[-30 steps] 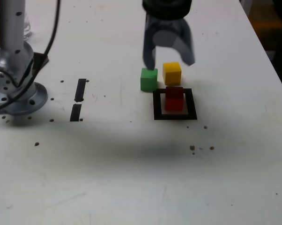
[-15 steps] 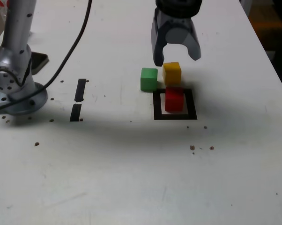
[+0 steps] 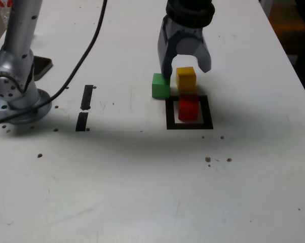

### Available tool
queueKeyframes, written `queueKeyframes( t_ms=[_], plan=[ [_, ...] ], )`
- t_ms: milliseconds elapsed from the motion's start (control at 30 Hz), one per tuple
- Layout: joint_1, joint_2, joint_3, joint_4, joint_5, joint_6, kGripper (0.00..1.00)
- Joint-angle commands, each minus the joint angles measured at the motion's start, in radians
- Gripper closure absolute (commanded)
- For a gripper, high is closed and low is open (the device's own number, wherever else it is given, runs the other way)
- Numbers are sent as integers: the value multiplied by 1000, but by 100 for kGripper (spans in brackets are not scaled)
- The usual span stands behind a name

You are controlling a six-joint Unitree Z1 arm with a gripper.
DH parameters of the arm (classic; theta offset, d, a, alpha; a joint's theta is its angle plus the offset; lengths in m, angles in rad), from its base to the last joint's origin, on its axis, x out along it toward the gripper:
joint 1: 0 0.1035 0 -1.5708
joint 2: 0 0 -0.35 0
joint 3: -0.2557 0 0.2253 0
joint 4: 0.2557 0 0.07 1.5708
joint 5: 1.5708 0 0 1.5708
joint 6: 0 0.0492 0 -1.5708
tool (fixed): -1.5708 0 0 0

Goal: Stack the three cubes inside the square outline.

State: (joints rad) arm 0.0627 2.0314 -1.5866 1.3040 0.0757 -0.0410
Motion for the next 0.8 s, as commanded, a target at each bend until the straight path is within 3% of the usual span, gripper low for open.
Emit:
queueKeyframes(
  t_ms=[0, 767],
  plan=[
    [3, 9, 0, -2, -4, -1, 24],
    [19, 72, -27, -26, -25, -2, 24]
  ],
)
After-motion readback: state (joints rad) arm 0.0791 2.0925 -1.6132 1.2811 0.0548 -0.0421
